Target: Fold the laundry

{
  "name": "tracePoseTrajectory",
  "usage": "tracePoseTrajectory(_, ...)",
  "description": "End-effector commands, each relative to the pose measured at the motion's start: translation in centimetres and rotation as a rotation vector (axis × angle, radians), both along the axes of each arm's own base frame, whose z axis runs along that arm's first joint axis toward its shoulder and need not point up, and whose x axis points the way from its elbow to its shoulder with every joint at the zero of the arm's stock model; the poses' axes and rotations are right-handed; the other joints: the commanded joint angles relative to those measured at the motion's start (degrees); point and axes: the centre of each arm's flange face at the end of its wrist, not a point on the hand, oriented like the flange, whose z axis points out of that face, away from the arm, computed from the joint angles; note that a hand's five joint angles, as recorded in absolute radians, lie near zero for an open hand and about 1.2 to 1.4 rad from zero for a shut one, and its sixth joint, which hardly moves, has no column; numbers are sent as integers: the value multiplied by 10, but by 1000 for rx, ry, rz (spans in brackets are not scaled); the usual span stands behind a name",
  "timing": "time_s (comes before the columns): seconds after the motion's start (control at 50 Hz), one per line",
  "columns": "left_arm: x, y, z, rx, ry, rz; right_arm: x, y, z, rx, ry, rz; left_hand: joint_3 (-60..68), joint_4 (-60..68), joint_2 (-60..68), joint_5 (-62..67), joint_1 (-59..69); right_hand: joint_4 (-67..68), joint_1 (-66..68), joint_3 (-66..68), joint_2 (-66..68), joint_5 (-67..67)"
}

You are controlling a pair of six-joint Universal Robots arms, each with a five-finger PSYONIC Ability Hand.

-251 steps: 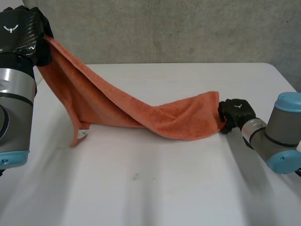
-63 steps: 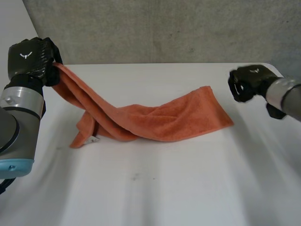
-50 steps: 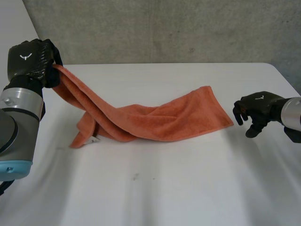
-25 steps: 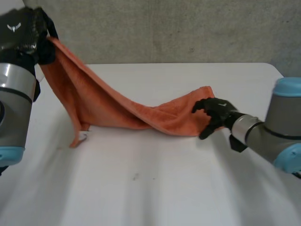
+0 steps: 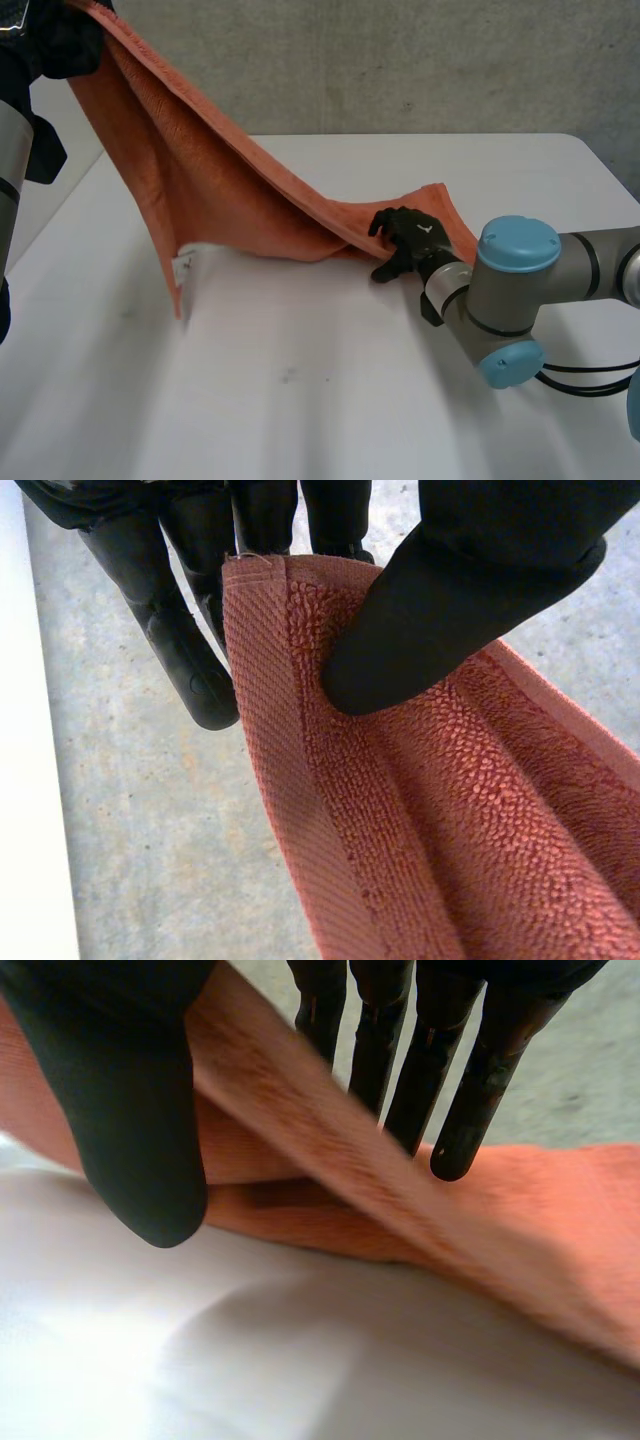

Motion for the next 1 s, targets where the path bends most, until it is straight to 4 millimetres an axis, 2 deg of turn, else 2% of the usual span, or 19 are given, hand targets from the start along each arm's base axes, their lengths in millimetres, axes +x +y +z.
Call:
tracePoseTrajectory(0.02,19,-17,-11,31,-12,77,-43,-36,6,-72,105,-124,103,103,102,105,111,84,140,85,87,97)
tracePoseTrajectory(0.06,23,-20,-14,40,-16,91,-60,-49,11,-104,146,-156,103,103,102,105,111,116,172,116,119,129)
tracePoseTrajectory(0.18,26,-23,-21,60,-25,103,-70,-59,11,-129,188,-173,103,103,102,105,111,211,266,211,213,223)
tracePoseTrajectory(0.22,26,-23,-23,64,-26,103,-72,-62,12,-134,196,-166,103,103,102,105,111,426,481,426,429,438)
tracePoseTrajectory(0.34,27,-25,-29,83,-32,110,-80,-61,18,-132,205,-121,103,103,102,105,111,427,482,427,430,439)
tracePoseTrajectory(0.4,28,-25,-32,92,-36,112,-99,-57,66,-171,217,-81,103,103,102,105,111,427,482,427,430,439)
tracePoseTrajectory(0.46,31,-27,-38,109,-42,124,-105,-51,88,-196,244,-67,103,103,102,105,111,427,482,427,430,439)
tracePoseTrajectory(0.5,35,-29,-41,122,-47,139,-118,-39,124,-218,297,-51,103,103,102,105,111,427,482,427,430,439)
tracePoseTrajectory(0.62,42,-32,-44,144,-52,162,-129,-15,172,-259,364,-28,103,103,102,105,111,427,482,427,430,439)
tracePoseTrajectory(0.66,46,-32,-45,158,-56,175,-132,13,223,-383,415,-39,103,103,102,105,111,427,482,427,430,439)
tracePoseTrajectory(0.68,46,-32,-45,158,-56,175,-132,13,223,-383,415,-39,103,103,102,105,111,427,482,427,430,439)
tracePoseTrajectory(0.72,48,-32,-47,172,-60,181,-135,38,250,-426,478,-30,103,103,102,105,111,427,482,427,430,439)
tracePoseTrajectory(0.84,53,-35,-62,259,-91,194,-140,34,226,-272,592,28,103,103,102,105,111,427,482,427,430,439)
tracePoseTrajectory(0.88,54,-49,-89,355,-123,187,-141,27,197,-168,688,89,103,103,102,105,111,427,482,427,430,439)
tracePoseTrajectory(0.9,54,-49,-89,356,-124,187,-141,27,197,-167,688,89,103,103,102,105,111,427,482,427,430,439)
tracePoseTrajectory(0.92,55,-58,-106,411,-145,181,-141,21,182,-127,727,115,103,103,102,105,111,427,482,427,430,439)
tracePoseTrajectory(0.94,55,-58,-106,412,-145,181,-142,13,166,-85,755,129,103,103,102,105,111,427,482,427,430,439)
tracePoseTrajectory(0.98,51,-72,-137,507,-181,160,-143,6,150,-40,776,132,103,103,102,105,111,427,482,427,430,439)
tracePoseTrajectory(1.0,51,-72,-137,507,-181,160,-143,5,150,-40,776,132,103,103,102,105,111,427,482,427,430,439)
